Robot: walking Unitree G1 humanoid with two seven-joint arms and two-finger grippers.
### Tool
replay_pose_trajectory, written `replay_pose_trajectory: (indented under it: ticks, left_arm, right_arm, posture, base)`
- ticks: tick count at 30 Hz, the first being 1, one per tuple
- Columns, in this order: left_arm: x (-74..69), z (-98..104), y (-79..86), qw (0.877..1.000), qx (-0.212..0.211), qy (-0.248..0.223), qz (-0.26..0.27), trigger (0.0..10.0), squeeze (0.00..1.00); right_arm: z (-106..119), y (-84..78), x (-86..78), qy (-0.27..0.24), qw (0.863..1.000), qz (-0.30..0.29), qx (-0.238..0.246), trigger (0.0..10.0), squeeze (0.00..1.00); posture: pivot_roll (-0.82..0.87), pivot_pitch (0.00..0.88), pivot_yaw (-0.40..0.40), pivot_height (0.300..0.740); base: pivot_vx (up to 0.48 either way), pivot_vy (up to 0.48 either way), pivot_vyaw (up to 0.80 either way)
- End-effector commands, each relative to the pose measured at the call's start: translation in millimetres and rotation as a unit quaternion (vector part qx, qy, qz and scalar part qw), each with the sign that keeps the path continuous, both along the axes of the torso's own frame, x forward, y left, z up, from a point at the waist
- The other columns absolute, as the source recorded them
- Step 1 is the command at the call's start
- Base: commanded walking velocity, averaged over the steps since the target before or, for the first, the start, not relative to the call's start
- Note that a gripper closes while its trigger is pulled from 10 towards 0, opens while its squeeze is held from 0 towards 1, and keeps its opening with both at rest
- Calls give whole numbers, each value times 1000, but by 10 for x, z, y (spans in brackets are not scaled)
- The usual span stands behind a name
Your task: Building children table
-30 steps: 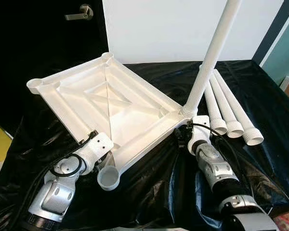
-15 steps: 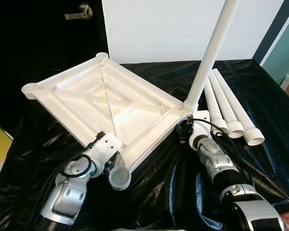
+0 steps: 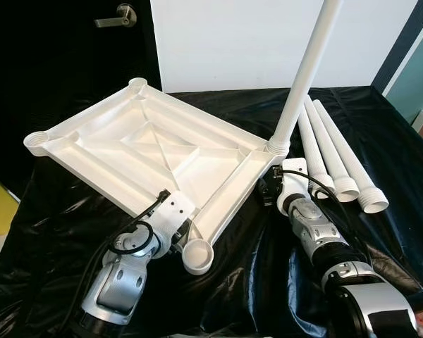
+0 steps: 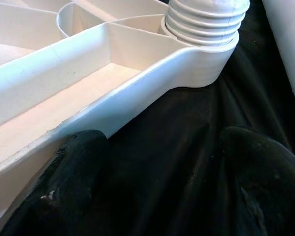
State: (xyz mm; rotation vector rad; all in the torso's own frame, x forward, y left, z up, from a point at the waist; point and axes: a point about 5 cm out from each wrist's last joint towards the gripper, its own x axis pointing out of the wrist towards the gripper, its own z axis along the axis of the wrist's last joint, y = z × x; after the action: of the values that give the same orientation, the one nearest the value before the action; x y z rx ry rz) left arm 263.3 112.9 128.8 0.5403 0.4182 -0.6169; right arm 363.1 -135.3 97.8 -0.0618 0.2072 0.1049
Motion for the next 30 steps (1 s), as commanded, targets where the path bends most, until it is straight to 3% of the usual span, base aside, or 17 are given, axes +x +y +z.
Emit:
replay_pose_trajectory:
  ticks: [1,2,3,5,8,11,13,15,18,19,20,24,26,29,30]
  left_arm:
    - [-39,82,-220,997,-29,-1,-74,10000,0]
    - [-39,82,-220,997,-29,-1,-74,10000,0]
    - [59,164,-48,999,-18,-27,-41,10000,0]
    - [80,183,-9,999,-15,-33,-34,10000,0]
    - [162,325,153,997,-45,-58,0,10000,0]
    - [213,568,329,989,-66,-131,3,10000,0]
    - [213,568,329,989,-66,-131,3,10000,0]
    - [238,684,396,982,-66,-176,7,10000,0]
    - [251,736,432,978,-63,-197,7,10000,0]
    - [237,798,458,972,-35,-234,-19,10000,0]
    - [218,797,466,970,-29,-239,-37,10000,0]
    - [190,780,487,970,-34,-232,-66,10000,0]
    - [112,709,529,970,-33,-196,-138,10000,0]
    - [74,670,555,969,-33,-176,-170,10000,0]
    - [45,595,583,969,-18,-147,-198,10000,0]
  right_arm:
    - [102,228,35,-22,999,45,2,10000,0]
    - [102,228,35,-22,999,45,2,10000,0]
    - [79,141,14,-27,999,34,-18,10000,0]
    - [74,122,8,-28,999,31,-22,10000,0]
    - [83,-44,-53,-57,998,-10,-11,10000,0]
    - [79,-202,-201,-95,994,-52,-2,10000,0]
    - [79,-202,-201,-95,994,-52,-2,10000,0]
    - [89,-227,-276,-113,992,-58,-1,10000,0]
    - [91,-225,-326,-122,991,-53,-2,10000,0]
    - [91,-215,-413,-134,990,-42,0,10000,0]
    - [106,-195,-455,-143,989,-29,4,10000,0]
    - [135,-156,-513,-155,988,-6,9,10000,0]
    - [169,-76,-620,-167,985,46,10,10000,0]
    - [178,-49,-664,-169,983,66,9,10000,0]
    - [173,-37,-693,-167,983,79,6,10000,0]
  posture:
    - [48,56,-54,740]
    - [48,56,-54,740]
    - [49,54,-53,740]
    - [49,54,-53,740]
    - [50,49,-49,740]
    - [43,40,-40,740]
    - [43,40,-40,740]
    - [36,35,-36,740]
    - [33,31,-34,740]
    - [30,29,-33,740]
    - [28,27,-32,740]
    - [24,29,-31,740]
    - [23,34,-30,740]
    - [23,34,-30,740]
    - [23,35,-33,740]
  base:
    - [0,0,0]
    - [0,0,0]
    - [0,0,0]
    - [0,0,0]
    - [0,0,0]
    - [0,0,0]
    - [0,0,0]
    - [0,0,0]
    - [0,0,0]
    - [0,0,0]
    - [0,0,0]
    - [0,0,0]
    - [0,0,0]
    - [0,0,0]
    - [0,0,0]
